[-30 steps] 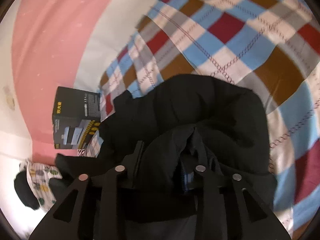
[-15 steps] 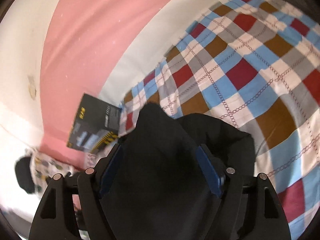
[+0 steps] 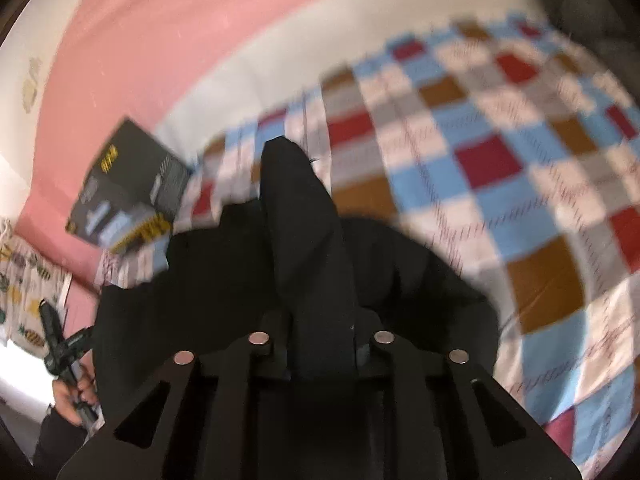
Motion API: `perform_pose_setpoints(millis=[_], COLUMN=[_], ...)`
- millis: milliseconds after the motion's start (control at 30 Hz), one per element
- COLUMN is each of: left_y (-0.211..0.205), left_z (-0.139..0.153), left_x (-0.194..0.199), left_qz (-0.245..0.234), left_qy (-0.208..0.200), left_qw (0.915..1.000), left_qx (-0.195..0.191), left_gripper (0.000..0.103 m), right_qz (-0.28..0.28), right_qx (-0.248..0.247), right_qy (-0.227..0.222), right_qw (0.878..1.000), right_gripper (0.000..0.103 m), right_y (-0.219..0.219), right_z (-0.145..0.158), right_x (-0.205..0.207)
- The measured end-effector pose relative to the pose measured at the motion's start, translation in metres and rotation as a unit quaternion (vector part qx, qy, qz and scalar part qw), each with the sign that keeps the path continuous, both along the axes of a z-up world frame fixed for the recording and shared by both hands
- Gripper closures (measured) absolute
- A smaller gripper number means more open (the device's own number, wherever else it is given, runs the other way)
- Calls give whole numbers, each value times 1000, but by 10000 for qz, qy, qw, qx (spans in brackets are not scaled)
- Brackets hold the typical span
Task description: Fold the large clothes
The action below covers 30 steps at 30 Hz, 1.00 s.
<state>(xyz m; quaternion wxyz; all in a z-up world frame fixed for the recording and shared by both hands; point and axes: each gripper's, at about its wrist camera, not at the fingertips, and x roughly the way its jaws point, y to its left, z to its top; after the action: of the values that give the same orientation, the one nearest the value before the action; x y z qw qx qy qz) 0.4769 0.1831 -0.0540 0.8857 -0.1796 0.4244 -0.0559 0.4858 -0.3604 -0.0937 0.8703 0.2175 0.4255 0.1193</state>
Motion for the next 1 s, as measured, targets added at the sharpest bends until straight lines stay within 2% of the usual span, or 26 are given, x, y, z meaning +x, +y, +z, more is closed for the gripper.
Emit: perform_pose_setpoints(millis=[100, 167, 233, 267, 333, 433, 500, 633, 767, 800, 867, 900, 1000], left_y=[0, -14, -29, -34, -38, -39, -36, -28, -23, -23, -28, -32, -44], left_z=[12, 5, -18, -33, -48, -48, -41, -12, 22, 27, 29, 25, -6], left_x=[17, 35, 51, 58, 62, 63, 61, 40, -8, -22, -52, -64, -83], left_qz=[250, 285, 272, 244, 253, 254, 264, 249, 244, 208, 111, 50, -136], left_qy=[-254, -278, -37, 100, 153, 153, 171, 52, -397, -497, -640, -635, -224], left_qw=[9994, 9982, 9959, 9948, 9940, 9929, 9931, 9942, 9943, 9948, 9950, 9950, 9954], left_qx=[39, 458, 862, 988, 1050, 1154, 1128, 1044, 955, 869, 753, 764, 926], left_gripper=[84, 84, 83, 82, 80, 75, 73, 72, 70, 68, 58, 58, 58], right_qz=[-267, -364, -397, -382, -404, -431, -495, -602, -373, -273, -58, 94, 280], right_qx=[-129, -365, -547, -593, -662, -834, -873, -1133, -1339, -1421, -1608, -1660, -2118], right_qy=[34, 72, 298, 448, 495, 510, 517, 119, -395, -436, -431, -369, -115], right_qw=[9996, 9986, 9973, 9965, 9958, 9943, 9936, 9917, 9895, 9885, 9860, 9854, 9769], right_gripper=[86, 86, 86, 83, 80, 73, 63, 62, 62, 62, 62, 62, 62], right_y=[-7, -3, 0, 1, 2, 4, 1, -5, 7, 14, 28, 35, 53], right_z=[-1, -11, -32, -47, -58, -60, -54, -17, 15, 17, 13, 5, -24], right_x=[15, 27, 39, 45, 48, 48, 45, 13, -38, -47, -65, -72, -76])
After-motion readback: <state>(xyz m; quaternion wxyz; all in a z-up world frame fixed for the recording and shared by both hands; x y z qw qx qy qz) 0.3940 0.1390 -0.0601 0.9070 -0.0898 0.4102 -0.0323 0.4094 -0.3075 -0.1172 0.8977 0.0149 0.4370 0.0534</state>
